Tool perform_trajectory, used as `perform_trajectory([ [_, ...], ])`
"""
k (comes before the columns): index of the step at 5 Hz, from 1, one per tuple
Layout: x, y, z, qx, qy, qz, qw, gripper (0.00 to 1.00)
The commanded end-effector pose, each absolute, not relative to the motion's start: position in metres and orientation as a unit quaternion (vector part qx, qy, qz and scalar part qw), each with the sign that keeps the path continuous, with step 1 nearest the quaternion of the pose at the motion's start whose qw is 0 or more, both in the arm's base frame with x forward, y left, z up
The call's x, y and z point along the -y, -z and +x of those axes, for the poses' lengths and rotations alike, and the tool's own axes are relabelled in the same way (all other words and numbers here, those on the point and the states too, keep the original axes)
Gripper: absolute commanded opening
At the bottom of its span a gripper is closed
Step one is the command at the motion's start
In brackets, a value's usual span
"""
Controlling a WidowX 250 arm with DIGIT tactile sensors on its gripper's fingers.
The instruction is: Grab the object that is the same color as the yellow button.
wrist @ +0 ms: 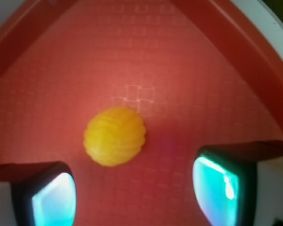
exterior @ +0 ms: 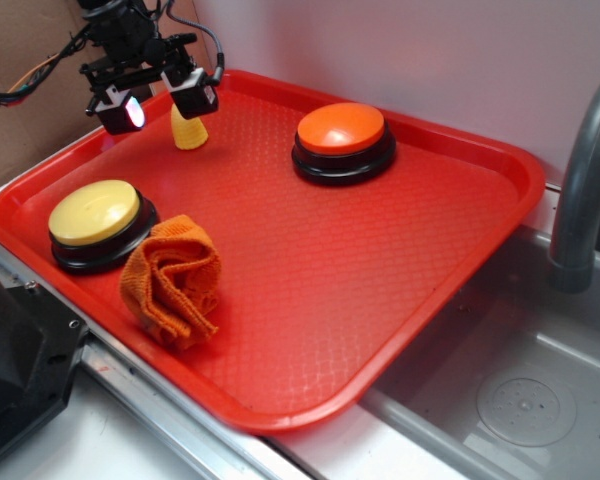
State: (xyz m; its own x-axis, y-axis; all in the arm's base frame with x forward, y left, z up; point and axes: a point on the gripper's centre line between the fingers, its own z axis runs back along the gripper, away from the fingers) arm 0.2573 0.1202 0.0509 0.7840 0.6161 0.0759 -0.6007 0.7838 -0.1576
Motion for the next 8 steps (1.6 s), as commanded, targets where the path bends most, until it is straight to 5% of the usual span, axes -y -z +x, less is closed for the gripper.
perform_trajectory([
  [1, -0.129, -0.068, 0.257, 0.090, -0.317, -0.054, 0.943, 1.00],
  [2, -0.129, -0.068, 0.257, 0.090, -0.317, -0.054, 0.943, 1.00],
  [4, -0.121, -0.039, 0.295, 0.121, -0.281, -0.058, 0.950, 0.96],
  [5, -0.113, -0.033, 0.299, 0.123, -0.279, -0.066, 0.950, 0.00],
  [6, -0.110, -0.034, 0.295, 0.107, -0.279, -0.055, 0.953, 0.00],
  [8, -0.077, -0.120, 0.247, 0.136, -0.217, -0.086, 0.963, 0.00],
])
